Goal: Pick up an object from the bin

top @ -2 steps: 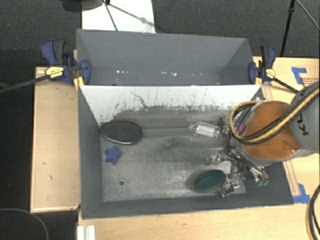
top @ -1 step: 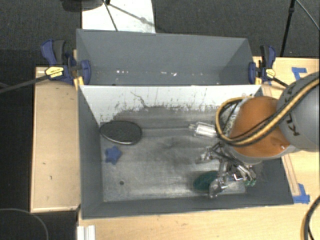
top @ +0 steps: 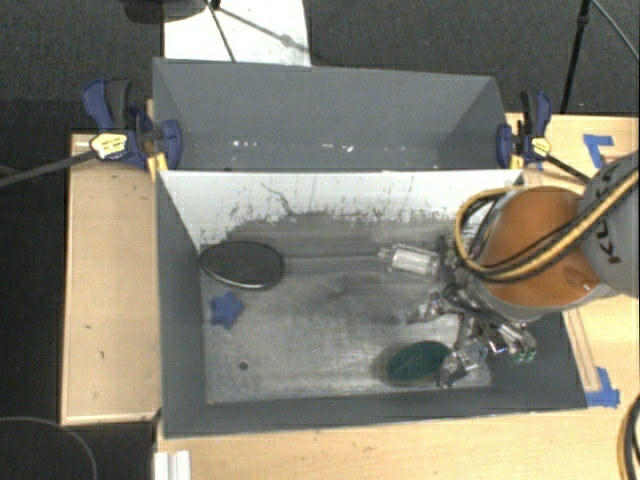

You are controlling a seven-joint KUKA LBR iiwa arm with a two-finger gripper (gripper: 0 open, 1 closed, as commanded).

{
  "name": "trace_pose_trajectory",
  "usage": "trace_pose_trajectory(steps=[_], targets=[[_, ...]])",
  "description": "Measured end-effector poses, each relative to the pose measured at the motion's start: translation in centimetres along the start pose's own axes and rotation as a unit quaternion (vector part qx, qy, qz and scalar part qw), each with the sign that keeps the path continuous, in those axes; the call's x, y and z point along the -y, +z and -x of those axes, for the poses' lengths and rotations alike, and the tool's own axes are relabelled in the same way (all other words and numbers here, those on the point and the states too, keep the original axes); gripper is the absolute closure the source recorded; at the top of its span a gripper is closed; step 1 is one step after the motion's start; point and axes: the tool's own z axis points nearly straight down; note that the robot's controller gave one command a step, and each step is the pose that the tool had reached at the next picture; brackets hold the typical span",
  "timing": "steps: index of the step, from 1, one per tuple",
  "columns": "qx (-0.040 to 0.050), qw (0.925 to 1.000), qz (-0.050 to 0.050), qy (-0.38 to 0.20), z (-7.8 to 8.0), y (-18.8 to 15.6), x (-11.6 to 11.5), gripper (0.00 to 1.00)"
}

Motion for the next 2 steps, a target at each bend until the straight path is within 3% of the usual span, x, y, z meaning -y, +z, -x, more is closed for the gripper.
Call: trace_pose_trajectory(steps=[1,2], targets=[[0.0025,0.9987,-0.001,-0.052,0.36,2.77,-1.21,0.0],[0.0003,0.9986,0.0,-0.052,0.5,2.63,-1.15,0.0]])
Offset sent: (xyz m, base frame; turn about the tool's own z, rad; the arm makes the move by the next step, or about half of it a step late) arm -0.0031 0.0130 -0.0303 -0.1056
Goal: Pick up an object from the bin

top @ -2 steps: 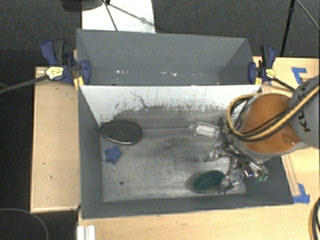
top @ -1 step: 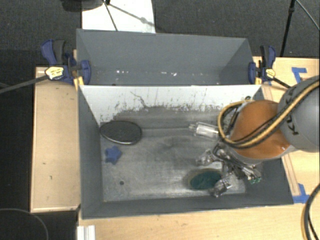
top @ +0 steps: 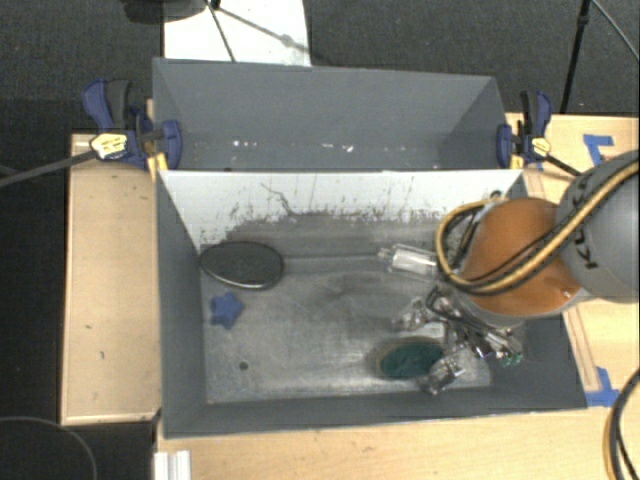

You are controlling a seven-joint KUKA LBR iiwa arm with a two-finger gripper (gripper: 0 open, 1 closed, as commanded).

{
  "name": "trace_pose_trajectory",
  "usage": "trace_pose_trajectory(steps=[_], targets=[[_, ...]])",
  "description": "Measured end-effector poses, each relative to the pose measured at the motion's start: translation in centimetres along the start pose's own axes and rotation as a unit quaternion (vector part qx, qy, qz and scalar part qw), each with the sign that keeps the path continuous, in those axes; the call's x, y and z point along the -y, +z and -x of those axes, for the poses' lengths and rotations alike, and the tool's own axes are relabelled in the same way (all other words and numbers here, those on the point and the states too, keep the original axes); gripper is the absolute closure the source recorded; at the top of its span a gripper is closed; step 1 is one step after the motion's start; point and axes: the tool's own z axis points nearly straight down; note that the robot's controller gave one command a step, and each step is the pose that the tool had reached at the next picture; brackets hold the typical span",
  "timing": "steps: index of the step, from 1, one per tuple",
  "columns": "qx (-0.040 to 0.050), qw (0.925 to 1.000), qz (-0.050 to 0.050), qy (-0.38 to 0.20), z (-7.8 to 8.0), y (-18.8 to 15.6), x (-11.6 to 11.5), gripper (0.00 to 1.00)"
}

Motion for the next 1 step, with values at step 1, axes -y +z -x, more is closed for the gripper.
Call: trace_pose_trajectory(steps=[1], targets=[[0.0022,1.0,-0.001,-0.001,0.17,-0.11,0.03,1.0]])
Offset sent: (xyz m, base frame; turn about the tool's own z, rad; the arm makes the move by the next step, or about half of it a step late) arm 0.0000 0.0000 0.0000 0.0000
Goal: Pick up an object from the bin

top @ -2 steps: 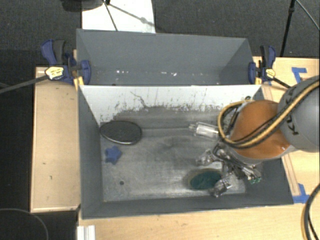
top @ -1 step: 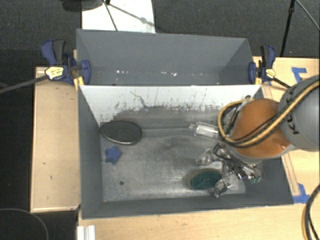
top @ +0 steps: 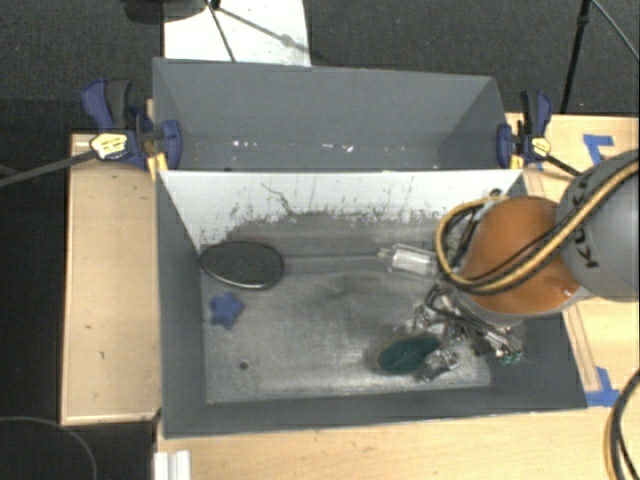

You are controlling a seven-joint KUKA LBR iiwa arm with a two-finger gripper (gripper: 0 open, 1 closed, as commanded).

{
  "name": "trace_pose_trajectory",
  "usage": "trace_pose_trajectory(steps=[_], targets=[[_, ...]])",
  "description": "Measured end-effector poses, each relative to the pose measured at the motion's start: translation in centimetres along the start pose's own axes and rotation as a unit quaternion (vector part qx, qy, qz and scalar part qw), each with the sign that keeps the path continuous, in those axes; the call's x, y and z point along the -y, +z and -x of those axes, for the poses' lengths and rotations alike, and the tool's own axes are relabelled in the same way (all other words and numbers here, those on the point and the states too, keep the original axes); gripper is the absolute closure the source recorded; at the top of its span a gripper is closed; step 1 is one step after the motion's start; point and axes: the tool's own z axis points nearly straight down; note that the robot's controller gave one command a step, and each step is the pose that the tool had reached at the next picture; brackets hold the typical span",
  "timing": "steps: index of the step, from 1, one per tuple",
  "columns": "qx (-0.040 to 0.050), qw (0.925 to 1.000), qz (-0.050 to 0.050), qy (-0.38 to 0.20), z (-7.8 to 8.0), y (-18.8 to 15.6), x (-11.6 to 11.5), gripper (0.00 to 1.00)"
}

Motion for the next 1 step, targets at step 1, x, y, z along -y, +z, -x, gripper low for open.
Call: trace_pose_trajectory(steps=[1], targets=[[-0.0025,1.0,0.001,0.0,0.17,-4.2,0.07,1.0]])
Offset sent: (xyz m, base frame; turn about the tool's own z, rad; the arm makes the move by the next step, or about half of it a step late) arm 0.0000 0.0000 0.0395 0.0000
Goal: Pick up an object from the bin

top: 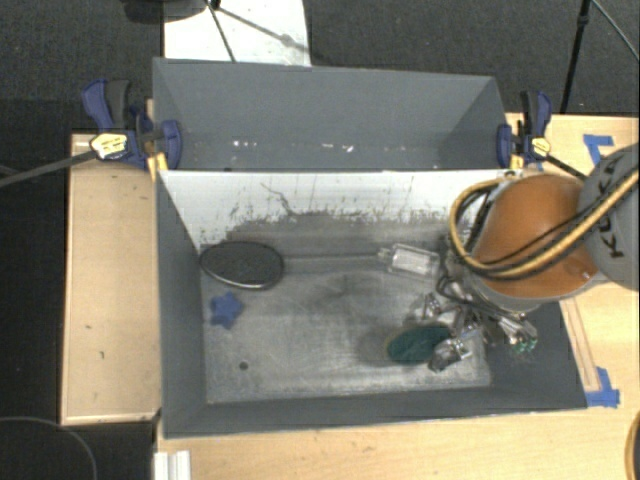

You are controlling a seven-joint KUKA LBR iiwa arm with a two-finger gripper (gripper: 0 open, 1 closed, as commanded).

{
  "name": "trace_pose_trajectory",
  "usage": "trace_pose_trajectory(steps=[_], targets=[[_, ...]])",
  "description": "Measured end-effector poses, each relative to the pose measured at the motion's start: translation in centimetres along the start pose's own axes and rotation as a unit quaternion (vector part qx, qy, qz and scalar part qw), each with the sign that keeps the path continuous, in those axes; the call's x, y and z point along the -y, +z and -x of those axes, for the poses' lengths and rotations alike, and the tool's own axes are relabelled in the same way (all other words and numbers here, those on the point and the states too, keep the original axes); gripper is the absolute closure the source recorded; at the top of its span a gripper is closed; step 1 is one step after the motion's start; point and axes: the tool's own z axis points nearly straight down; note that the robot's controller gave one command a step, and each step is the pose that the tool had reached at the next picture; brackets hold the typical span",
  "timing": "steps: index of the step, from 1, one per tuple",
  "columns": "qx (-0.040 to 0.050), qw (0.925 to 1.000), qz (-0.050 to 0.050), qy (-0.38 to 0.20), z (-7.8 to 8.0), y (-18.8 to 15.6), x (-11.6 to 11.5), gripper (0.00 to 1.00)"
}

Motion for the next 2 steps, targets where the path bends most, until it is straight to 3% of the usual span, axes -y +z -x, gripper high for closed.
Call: trace_pose_trajectory(steps=[1,2], targets=[[-0.0006,1.0,0.001,0.0,0.1,-0.3,0.0,1.0],[0.0017,1.0,-0.001,0.001,0.3,-8.4,0.1,1.0]])
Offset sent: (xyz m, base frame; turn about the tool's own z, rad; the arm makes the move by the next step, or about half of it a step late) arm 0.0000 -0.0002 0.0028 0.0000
